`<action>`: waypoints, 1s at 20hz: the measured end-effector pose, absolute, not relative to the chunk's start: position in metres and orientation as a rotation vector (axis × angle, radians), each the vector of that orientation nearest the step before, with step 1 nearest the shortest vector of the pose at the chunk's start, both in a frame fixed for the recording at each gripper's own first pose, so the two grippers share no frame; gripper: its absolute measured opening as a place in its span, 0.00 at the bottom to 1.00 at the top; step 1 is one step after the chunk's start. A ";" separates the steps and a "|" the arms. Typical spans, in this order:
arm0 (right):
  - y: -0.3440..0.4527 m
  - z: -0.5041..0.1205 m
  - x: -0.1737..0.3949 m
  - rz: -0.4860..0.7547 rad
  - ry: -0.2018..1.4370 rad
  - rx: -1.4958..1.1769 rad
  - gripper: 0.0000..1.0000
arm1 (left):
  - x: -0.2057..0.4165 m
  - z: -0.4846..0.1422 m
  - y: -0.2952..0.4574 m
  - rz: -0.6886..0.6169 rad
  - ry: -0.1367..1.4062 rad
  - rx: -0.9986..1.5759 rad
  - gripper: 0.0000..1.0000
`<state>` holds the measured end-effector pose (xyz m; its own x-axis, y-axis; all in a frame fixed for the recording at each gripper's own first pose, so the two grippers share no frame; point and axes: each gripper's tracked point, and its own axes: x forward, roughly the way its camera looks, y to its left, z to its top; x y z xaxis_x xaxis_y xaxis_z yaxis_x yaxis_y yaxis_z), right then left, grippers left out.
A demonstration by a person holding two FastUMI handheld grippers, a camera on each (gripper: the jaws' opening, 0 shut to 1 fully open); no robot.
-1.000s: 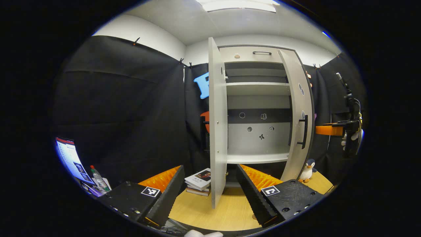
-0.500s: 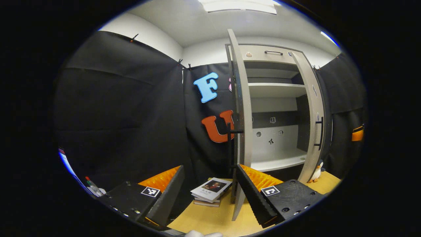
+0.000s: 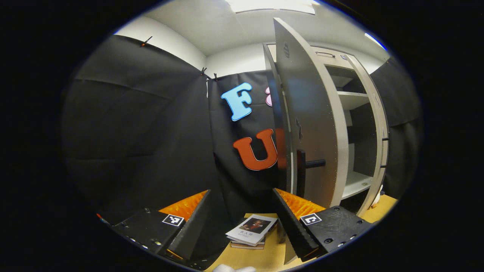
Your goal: Grasp the bottle in the cabinet with the left hand and place it on the coaster, then close the right door with the right hand and the left door with the left hand.
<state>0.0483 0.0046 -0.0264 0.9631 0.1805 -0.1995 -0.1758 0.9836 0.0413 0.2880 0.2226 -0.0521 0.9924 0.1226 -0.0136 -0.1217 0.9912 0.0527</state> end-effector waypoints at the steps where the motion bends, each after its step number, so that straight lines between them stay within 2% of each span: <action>1: 0.004 -0.025 0.047 0.179 0.203 0.029 0.81 | 0.292 -0.052 0.220 0.111 0.015 0.057 0.95; 5: 0.006 -0.025 0.046 0.178 0.203 0.026 0.80 | 0.298 -0.051 0.216 0.081 0.021 0.083 0.92; 6: 0.006 -0.024 0.046 0.180 0.202 0.026 0.80 | 0.299 -0.054 0.215 0.073 0.026 0.087 0.94; 8: 0.008 -0.024 0.047 0.187 0.203 0.031 0.81 | 0.301 -0.054 0.214 0.055 0.034 0.066 0.91; 10: 0.009 -0.024 0.048 0.194 0.201 0.040 0.81 | 0.302 -0.057 0.211 0.040 0.049 0.025 0.94; 14: 0.009 -0.025 0.048 0.204 0.202 0.042 0.81 | 0.301 -0.057 0.210 0.048 0.058 -0.002 0.88; 16: 0.007 -0.025 0.048 0.205 0.201 0.044 0.81 | 0.301 -0.056 0.203 0.046 0.063 -0.007 0.91; 19: 0.003 -0.027 0.047 0.200 0.203 0.053 0.81 | 0.301 -0.054 0.198 0.040 0.064 0.008 0.88; 20: 0.002 -0.027 0.046 0.201 0.205 0.055 0.80 | 0.300 -0.054 0.195 0.039 0.064 0.006 0.82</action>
